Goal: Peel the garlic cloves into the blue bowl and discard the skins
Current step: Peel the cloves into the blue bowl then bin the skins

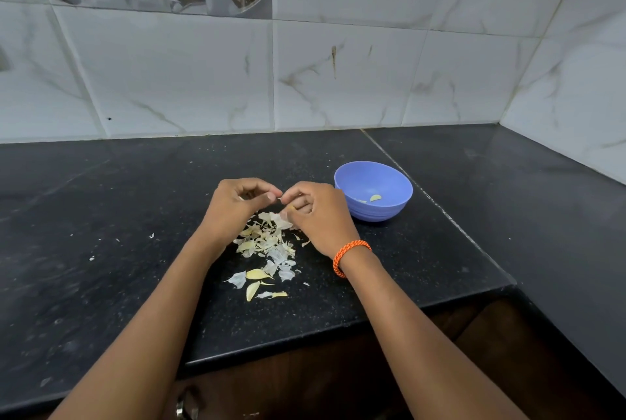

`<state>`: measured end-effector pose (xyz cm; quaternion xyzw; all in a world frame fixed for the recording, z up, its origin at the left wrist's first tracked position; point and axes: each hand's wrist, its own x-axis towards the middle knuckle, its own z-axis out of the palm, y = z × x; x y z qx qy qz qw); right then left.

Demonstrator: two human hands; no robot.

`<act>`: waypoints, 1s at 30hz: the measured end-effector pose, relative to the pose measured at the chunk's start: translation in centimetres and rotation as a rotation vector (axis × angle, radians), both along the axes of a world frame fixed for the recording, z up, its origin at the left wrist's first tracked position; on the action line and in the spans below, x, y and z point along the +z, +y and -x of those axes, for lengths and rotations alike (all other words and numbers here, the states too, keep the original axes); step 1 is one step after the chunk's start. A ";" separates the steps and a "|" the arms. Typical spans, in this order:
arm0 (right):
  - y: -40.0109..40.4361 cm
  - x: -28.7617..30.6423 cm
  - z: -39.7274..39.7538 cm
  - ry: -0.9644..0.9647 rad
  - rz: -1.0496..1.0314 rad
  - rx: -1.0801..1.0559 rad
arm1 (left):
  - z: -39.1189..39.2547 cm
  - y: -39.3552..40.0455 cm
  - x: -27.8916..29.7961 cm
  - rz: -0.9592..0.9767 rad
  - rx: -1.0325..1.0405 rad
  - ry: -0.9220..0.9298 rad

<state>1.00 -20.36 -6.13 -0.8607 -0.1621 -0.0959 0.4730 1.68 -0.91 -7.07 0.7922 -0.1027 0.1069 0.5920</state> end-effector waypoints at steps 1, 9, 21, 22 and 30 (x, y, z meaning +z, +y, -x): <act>-0.1 0.0 0.0 0.001 -0.007 -0.005 | 0.0 0.1 0.0 -0.001 -0.002 0.008; 0.9 -0.3 0.9 -0.047 0.242 0.117 | -0.2 0.1 0.0 0.080 0.040 0.024; 2.6 -0.4 0.4 -0.063 0.396 0.137 | -0.3 0.5 0.0 0.217 0.241 -0.065; 3.0 -0.4 0.5 -0.069 0.400 0.186 | -0.5 0.6 0.0 0.232 0.256 -0.065; 4.7 -1.4 1.1 -0.166 0.621 0.323 | -0.9 0.8 -0.3 0.228 0.281 -0.046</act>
